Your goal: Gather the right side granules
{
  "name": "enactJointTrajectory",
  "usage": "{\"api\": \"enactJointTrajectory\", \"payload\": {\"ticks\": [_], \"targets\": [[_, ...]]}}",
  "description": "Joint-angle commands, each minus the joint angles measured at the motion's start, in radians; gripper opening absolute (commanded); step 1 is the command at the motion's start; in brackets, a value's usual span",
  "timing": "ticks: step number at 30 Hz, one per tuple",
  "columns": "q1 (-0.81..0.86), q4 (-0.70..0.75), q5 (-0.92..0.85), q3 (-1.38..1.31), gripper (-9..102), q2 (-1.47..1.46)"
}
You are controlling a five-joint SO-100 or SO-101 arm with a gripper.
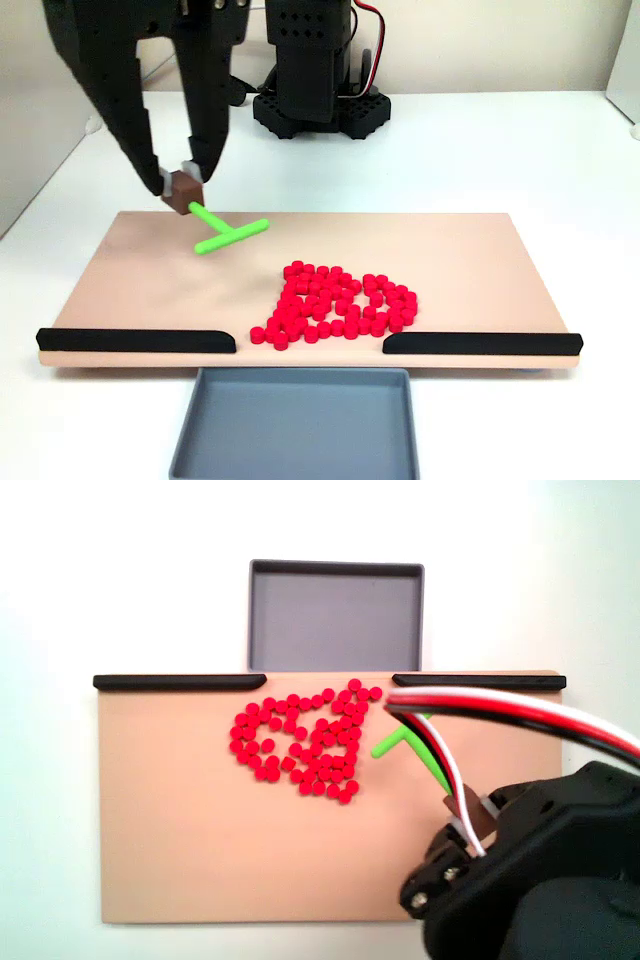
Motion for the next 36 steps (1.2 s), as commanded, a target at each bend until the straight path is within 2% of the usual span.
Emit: {"api": "enactJointTrajectory", "payload": {"ticks": [1,10,18,36], "targets": [[-0.051,-0.005,0.235,0.035,0,0.087],[-0.212,-0.005,0.629,0.218,0,0.241],[-0.284,-0.005,0.833,0.199,0,0.210],[-0.258,-0.017,0.839,0.198,0,0.156]]}}
